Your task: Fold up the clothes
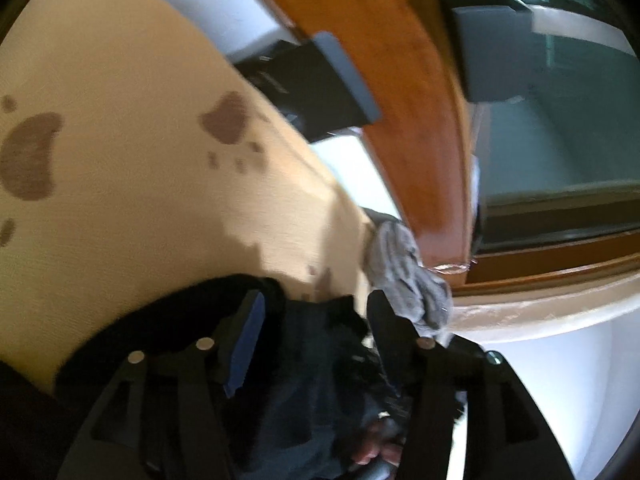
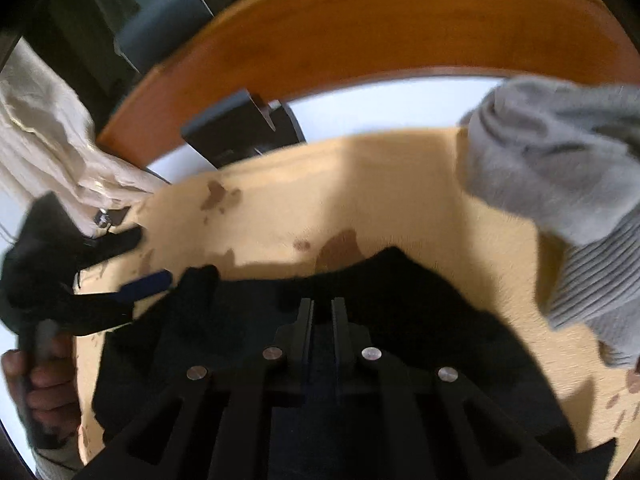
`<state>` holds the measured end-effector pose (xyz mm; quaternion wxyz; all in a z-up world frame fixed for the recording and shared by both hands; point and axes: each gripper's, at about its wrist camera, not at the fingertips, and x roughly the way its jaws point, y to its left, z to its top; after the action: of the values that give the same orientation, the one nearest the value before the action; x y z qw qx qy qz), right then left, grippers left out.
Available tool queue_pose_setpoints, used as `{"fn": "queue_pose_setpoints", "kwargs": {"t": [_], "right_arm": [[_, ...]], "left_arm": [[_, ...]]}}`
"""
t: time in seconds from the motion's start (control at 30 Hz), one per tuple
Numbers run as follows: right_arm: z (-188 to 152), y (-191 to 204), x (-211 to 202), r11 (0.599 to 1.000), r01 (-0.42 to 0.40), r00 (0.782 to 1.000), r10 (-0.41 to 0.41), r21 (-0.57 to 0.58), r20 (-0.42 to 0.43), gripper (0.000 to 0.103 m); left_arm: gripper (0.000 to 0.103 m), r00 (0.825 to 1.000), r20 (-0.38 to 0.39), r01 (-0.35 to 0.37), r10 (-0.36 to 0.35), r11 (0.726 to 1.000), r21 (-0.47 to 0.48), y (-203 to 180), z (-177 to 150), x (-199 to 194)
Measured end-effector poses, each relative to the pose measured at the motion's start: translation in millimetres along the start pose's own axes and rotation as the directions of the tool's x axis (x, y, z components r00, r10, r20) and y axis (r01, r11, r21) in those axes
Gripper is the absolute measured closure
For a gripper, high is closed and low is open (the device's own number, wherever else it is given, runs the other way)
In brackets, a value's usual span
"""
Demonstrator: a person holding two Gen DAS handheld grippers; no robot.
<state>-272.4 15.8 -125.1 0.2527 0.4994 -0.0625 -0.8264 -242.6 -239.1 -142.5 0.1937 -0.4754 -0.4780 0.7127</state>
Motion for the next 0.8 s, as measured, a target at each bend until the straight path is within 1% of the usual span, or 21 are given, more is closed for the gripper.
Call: {"fn": "queue_pose_setpoints", "kwargs": {"t": [0.07,0.17,0.27,0.37,0.4,0.43,0.47,0.53,0.7,0.73,0.77,0.8], "right_arm": [[-2,-4,1,1.0,-0.011,1.0,0.01,0.013,0.007,0.094],[-2,-5,0,1.0,0.008,1.0,-0.008,-0.002,0.007,0.094],[-3,-4,0,1.0,0.023,1.0,-0.023,-0.016,0.011,0.094],[-4,-3,0,0.999,0.035,0.999,-0.034,-0.018,0.019,0.094],[-4,-3,0,0.999,0.038,0.999,-0.037,-0.021,0.023,0.094],[-5,-3,0,0.999,0.04,0.999,-0.039,-0.026,0.028,0.094],[-5,-4,0,0.999,0.039,0.999,-0.038,-0.028,0.031,0.094],[-6,-6,-1,0.999,0.035,0.999,-0.034,-0.02,0.037,0.094],[-7,-8,-1,1.0,0.024,0.998,-0.023,-0.017,0.052,0.094],[-7,-9,-1,1.0,0.019,0.998,-0.018,-0.017,0.055,0.094],[-7,-10,-1,1.0,0.013,0.998,-0.012,-0.013,0.058,0.094],[-7,-10,-1,1.0,0.007,0.998,-0.007,-0.009,0.06,0.094]], "left_arm": [[0.042,0.999,-0.018,0.03,-0.03,0.999,0.016,-6,-2,7],[0.041,0.998,-0.04,0.054,-0.053,0.997,0.046,-12,-6,18],[0.041,0.999,-0.049,-0.011,0.014,0.999,0.053,-5,-10,27],[0.055,0.996,-0.024,-0.086,0.086,0.996,0.033,7,-10,22],[0.062,0.992,-0.003,-0.128,0.128,0.991,0.039,8,-11,16],[0.063,0.985,0.023,-0.17,0.169,0.984,0.049,9,-11,10],[0.066,0.977,0.05,-0.211,0.208,0.976,0.059,10,-11,5],[0.069,0.979,0.041,-0.203,0.202,0.978,0.05,16,-11,0],[0.069,0.984,0.026,-0.178,0.178,0.984,0.022,13,-9,-6],[0.066,0.984,0.023,-0.174,0.174,0.985,0.016,12,-9,-7],[0.064,0.988,0.025,-0.151,0.151,0.988,0.014,9,-8,-8],[0.059,0.993,0.034,-0.113,0.112,0.993,0.022,2,-6,-11]]}}
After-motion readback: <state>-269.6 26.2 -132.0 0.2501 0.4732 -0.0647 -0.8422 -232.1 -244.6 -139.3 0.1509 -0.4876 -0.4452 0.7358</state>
